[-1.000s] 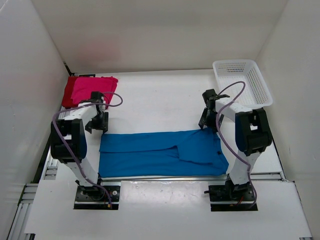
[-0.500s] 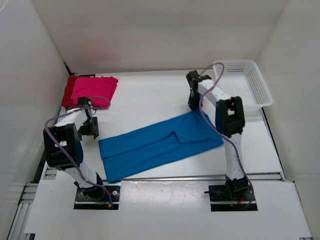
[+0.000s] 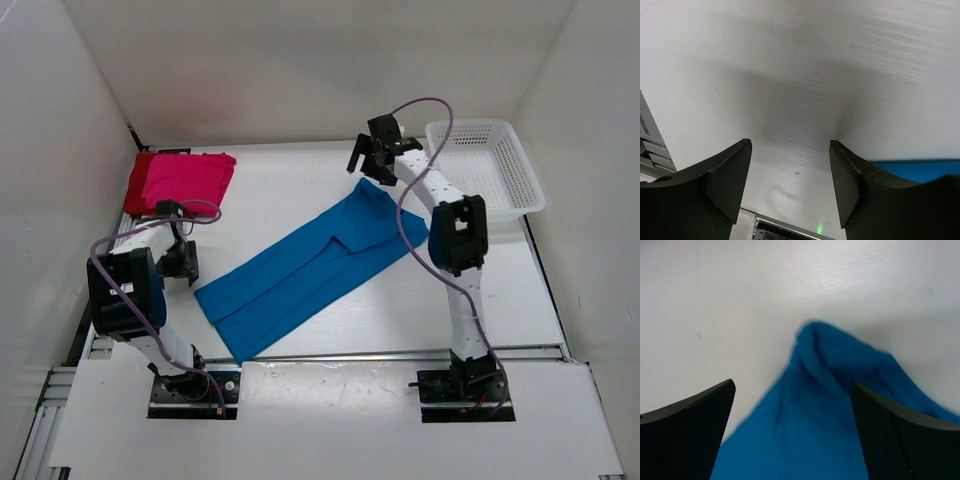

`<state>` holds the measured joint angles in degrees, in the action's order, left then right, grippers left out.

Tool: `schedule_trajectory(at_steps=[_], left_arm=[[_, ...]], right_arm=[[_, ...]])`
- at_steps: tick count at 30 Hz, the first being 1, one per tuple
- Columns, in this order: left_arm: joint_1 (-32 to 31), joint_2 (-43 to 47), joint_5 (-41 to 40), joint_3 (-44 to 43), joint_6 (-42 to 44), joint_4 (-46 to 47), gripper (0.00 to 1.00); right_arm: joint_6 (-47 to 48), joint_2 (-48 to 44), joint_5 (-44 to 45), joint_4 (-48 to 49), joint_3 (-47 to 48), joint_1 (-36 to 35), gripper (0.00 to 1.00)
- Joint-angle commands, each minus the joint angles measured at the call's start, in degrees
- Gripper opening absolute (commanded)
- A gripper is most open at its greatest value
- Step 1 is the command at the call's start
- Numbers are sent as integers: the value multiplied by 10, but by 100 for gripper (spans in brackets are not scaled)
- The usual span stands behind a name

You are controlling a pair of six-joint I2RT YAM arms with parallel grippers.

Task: Fold and stack the t-shirts
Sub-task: Rotate the tshirt 90 degrees

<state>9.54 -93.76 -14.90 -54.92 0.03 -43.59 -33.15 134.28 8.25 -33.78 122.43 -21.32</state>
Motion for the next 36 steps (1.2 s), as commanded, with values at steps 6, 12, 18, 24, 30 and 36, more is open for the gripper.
schedule_trajectory(at_steps=[6,12,18,24,30,36], left_arm=[[-24,6,27,-31,0,-7,74],[-35,6,27,-26,0,-12,74],[-35,17,33,-10,0,-12,74],[-35,24,33,2,0,-12,74],[-35,17,33,-3,0,-12,74],[-35,2,38,-15,0,-18,74]], right_arm=[[-149,-288,131,-35,-376,8,65],[-237,-304,189,-52,-481,29,65],[-196,-208,156,-59,-420,47,65],[-173,-161,132,-66,-388,47,61],[-133,-104,127,-84,-290,42,24],[-61,50,92,-128,-44,42,13]])
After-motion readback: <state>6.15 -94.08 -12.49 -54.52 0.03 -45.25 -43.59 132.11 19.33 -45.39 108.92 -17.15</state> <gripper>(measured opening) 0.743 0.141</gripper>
